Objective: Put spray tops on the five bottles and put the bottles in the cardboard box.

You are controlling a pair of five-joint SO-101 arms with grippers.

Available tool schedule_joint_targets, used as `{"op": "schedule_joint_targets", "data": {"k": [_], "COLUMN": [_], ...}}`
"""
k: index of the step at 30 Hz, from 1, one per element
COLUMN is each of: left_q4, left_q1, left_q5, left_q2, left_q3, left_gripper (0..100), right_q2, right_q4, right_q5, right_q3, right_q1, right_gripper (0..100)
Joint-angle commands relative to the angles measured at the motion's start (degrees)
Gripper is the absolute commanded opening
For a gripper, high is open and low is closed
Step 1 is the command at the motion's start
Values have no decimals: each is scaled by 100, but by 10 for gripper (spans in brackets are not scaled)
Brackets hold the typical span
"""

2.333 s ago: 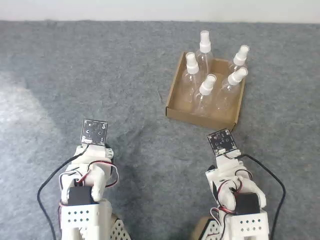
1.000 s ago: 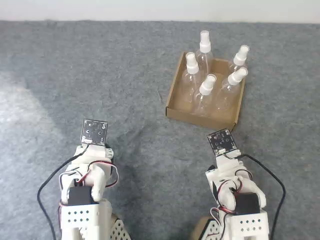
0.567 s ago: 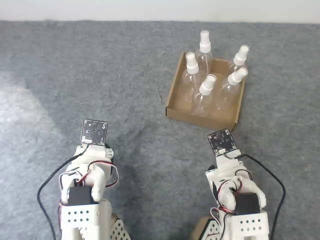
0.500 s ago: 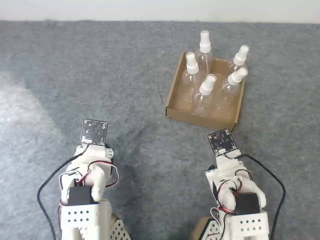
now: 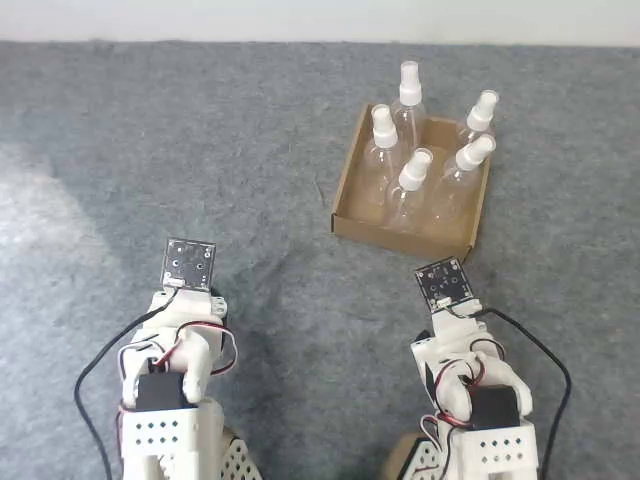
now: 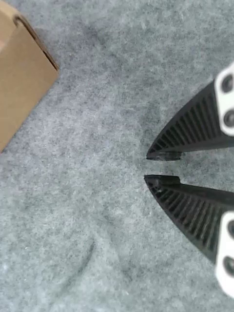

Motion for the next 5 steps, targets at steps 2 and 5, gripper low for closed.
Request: {"op": "schedule_joint_targets", "data": {"k": [2, 5], "left_q4": [26, 26], "left_q1": [-26, -26], "left_q5": [62, 62], "left_q2": [-88, -88], "left_q3": [-31, -31], "left_gripper": [14, 14], "right_q2": [-75, -75], "right_q4": [48, 48], "right_q5": [62, 62], "right_q3": [141, 141], "right_q1": [57, 57], "right_gripper": [21, 21]}}
